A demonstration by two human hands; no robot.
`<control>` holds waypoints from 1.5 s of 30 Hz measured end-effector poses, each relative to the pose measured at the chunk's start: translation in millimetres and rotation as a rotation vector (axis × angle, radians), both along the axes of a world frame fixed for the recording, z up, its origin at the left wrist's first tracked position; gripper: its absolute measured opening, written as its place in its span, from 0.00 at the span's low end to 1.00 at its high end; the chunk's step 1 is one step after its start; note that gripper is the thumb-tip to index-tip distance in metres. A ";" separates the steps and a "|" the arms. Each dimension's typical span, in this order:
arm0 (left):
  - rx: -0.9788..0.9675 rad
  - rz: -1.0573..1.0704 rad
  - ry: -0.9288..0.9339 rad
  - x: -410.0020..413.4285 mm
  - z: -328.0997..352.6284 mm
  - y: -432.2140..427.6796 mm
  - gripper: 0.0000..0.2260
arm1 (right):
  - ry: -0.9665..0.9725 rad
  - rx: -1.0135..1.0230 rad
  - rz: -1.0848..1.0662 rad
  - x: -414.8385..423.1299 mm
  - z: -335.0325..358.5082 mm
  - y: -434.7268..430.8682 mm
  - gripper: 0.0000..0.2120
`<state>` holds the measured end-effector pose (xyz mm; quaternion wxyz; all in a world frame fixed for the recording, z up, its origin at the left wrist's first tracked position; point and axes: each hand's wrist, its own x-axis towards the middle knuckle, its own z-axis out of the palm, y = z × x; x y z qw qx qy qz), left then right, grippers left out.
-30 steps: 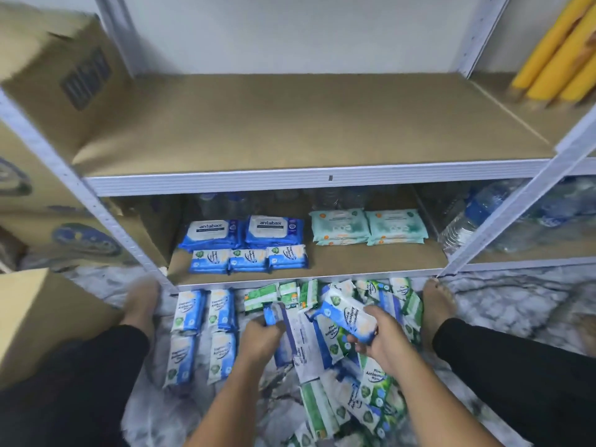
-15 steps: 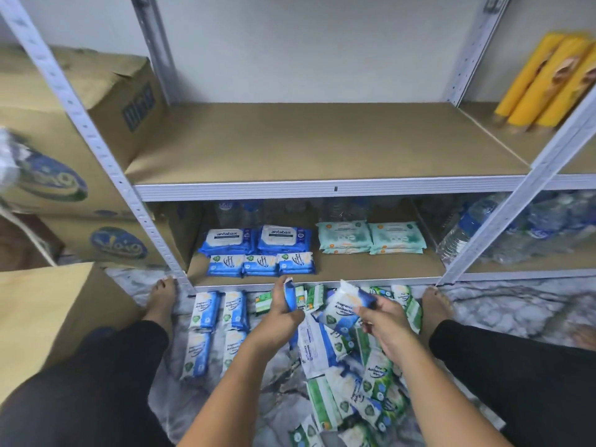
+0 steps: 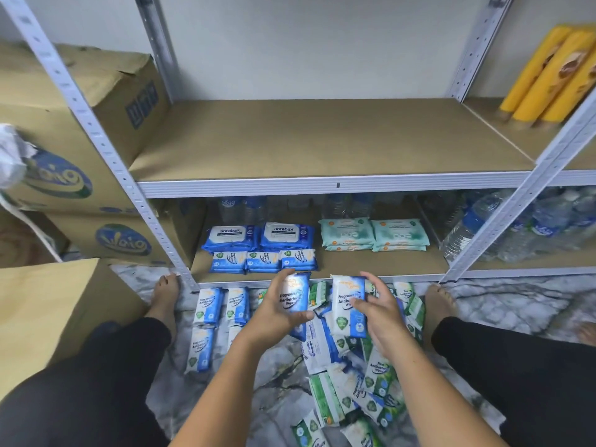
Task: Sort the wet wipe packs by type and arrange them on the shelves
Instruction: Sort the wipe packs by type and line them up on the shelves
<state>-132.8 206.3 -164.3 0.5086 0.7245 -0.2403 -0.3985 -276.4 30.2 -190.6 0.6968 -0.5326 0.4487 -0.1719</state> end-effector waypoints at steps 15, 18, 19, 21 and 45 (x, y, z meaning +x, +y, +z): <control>0.262 0.151 -0.033 23.1 -53.9 55.5 0.35 | 0.134 -0.051 0.088 24.2 -37.0 38.5 0.20; 0.278 0.191 -0.062 34.6 -59.4 67.1 0.36 | 0.159 -0.084 0.130 40.7 -42.5 51.1 0.20; 0.287 0.199 -0.068 39.5 -61.1 71.6 0.36 | 0.169 -0.084 0.147 46.8 -44.7 55.5 0.21; 0.305 0.196 -0.099 51.0 -64.1 79.8 0.34 | 0.187 -0.071 0.182 58.6 -51.7 63.6 0.21; 0.703 0.293 -0.063 190.6 -213.1 141.9 0.32 | 0.508 -0.047 0.376 202.6 -210.6 152.4 0.18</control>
